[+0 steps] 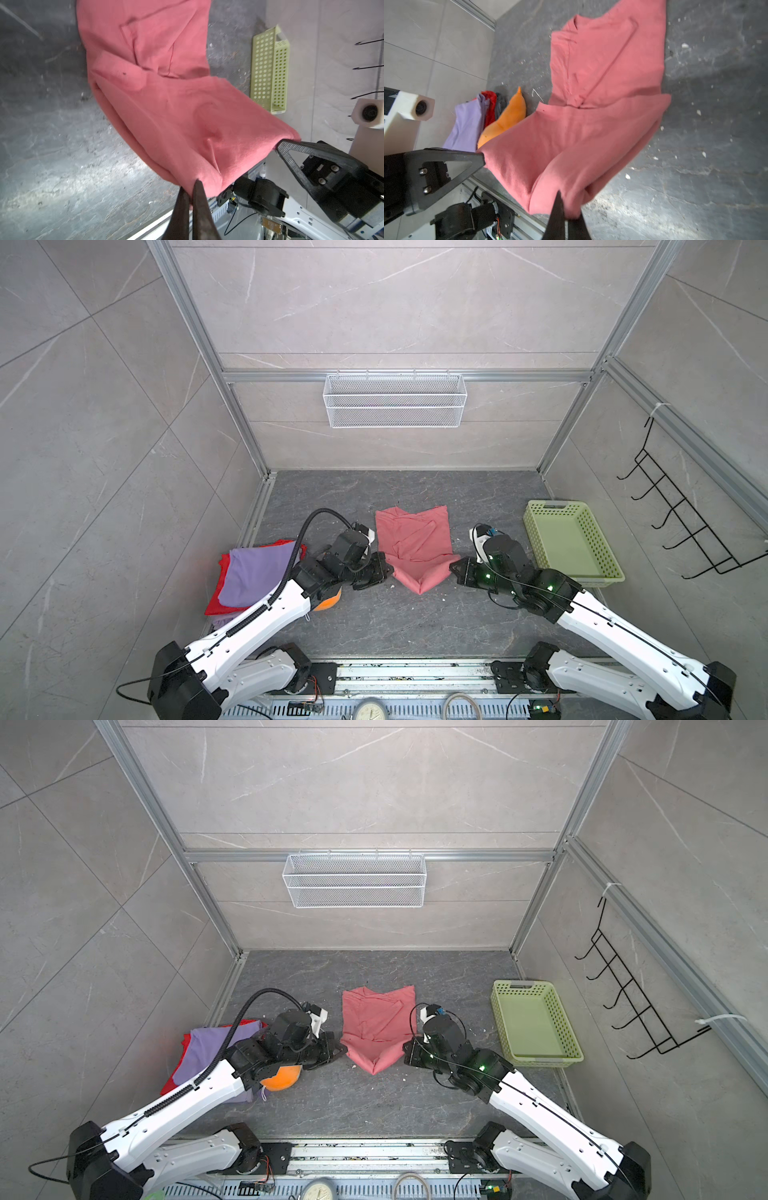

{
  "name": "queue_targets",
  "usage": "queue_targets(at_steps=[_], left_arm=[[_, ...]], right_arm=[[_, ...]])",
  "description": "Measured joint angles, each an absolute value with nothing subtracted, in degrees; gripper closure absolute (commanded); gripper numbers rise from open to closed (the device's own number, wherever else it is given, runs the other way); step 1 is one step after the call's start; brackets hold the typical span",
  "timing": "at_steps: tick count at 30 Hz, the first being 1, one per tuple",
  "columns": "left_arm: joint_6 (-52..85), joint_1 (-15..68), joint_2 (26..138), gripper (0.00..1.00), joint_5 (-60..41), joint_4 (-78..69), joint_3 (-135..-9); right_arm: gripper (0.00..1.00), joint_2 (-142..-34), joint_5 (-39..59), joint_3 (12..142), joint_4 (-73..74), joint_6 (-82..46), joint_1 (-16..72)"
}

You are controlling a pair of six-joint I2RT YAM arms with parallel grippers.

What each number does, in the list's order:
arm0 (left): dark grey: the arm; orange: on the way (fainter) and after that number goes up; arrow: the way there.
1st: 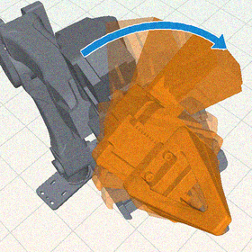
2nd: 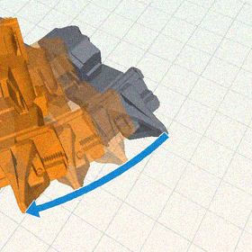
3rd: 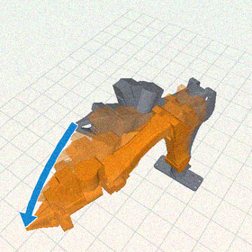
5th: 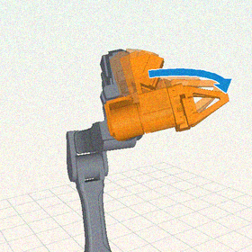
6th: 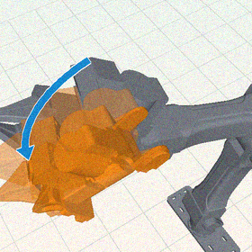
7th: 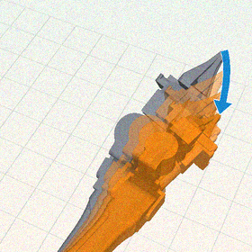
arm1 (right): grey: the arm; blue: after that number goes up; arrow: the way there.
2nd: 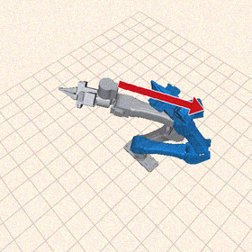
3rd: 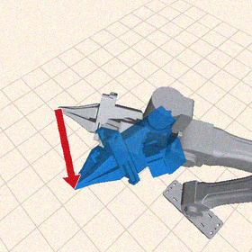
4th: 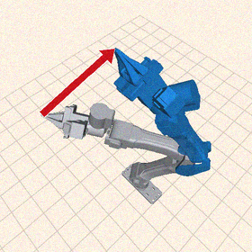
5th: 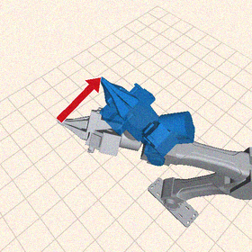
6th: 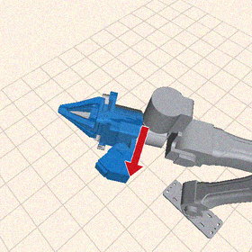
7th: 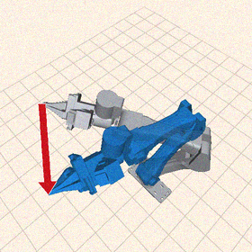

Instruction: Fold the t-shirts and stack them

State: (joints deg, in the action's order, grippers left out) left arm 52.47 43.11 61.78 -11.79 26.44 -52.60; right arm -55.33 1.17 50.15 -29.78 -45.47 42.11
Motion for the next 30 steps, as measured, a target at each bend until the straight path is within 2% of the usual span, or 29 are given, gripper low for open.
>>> queue_targets(at_steps=[5, 9, 16, 25, 30], left_arm=[[49.1, 41.6, 66.4, 1.00, -10.5, 25.6, -59.6], [47.7, 38.4, 74.2, 1.00, -10.6, 23.4, -62.1], [46.9, 30.4, 85.0, 1.00, -11.6, 20.7, -65.5], [46.9, 26.7, 88.5, 1.00, -16.9, 18.0, -67.7], [47.9, 27.1, 85.3, 1.00, -20.4, 16.3, -63.1]], right_arm=[[1.00, -65.2, -3.6, 59.5, -28.6, -42.7, 42.1], [1.00, -73.1, -6.7, 64.1, -28.0, -41.2, 42.0], [1.00, -84.4, -6.6, 69.0, -24.4, -41.1, 38.4], [1.00, -85.4, -5.0, 67.7, -23.2, -42.8, 36.7], [1.00, -80.5, -2.2, 61.5, -23.3, -44.2, 36.6]])
